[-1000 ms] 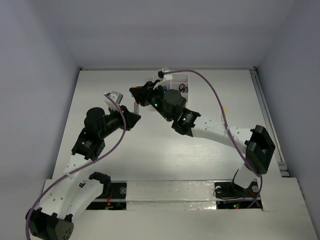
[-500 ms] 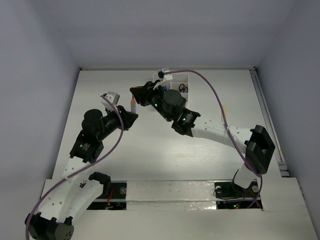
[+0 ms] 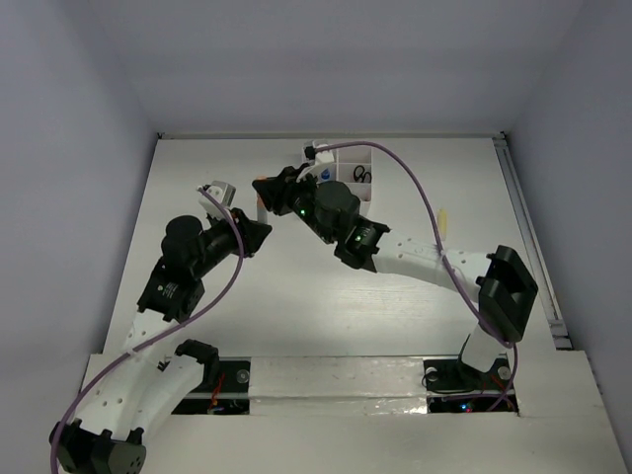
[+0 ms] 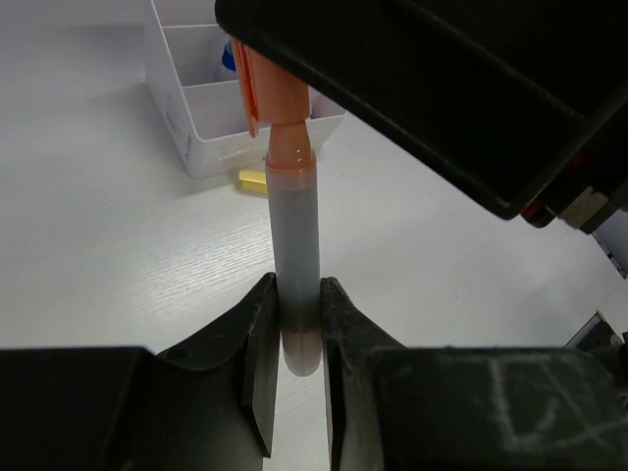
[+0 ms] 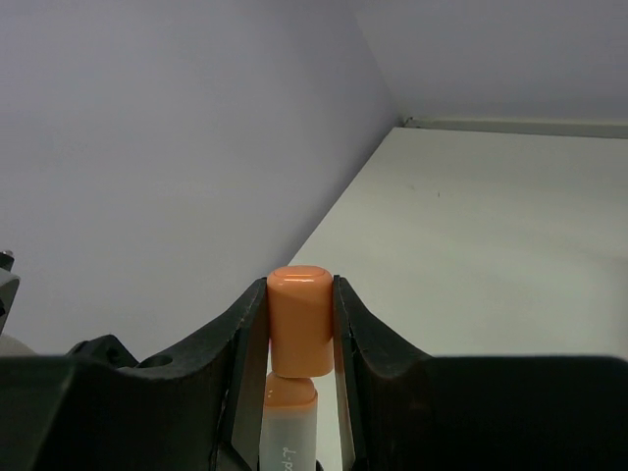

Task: Sort the stationery into containers
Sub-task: Close the pen cap on the pen.

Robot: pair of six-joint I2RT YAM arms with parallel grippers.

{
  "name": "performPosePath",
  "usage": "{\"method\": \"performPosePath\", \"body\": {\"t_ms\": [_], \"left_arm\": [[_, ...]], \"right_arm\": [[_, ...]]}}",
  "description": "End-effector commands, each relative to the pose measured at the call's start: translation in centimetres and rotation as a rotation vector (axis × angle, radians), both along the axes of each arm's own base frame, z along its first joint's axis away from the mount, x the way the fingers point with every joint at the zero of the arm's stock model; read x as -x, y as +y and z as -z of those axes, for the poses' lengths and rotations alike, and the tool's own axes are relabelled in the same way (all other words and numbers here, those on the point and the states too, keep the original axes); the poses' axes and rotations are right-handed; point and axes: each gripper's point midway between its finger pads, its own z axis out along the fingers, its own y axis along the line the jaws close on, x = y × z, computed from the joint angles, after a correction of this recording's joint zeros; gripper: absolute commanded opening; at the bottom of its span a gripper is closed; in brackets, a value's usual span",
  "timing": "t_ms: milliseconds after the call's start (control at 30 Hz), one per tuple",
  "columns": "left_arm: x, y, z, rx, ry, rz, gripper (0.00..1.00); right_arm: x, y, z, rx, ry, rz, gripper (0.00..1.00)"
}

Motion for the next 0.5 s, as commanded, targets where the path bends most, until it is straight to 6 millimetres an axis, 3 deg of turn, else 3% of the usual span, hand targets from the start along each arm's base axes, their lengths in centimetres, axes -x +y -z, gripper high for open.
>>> {"method": "performPosePath", "body": {"t_ms": [0,300,467], "left_arm": [[-0.3,0.4,-1.8,0.026,-0.075,-0.022,0.0],[-0.6,1.1,-1.8,0.018,-0.075,-0.066,0.0],[-0.6,1.4,-2.2,0.026,-0.09,-0.074,0.0]], "right_arm": [[1.7,1.5,-1.8,-0.045,-0.023,-0.047,0.0],[2.5,1.7,-1.2,-0.01,-0.024,-0.047,0.0],[3.5,1.7,1.7,0.008,0.035,-0.098,0.0]]}}
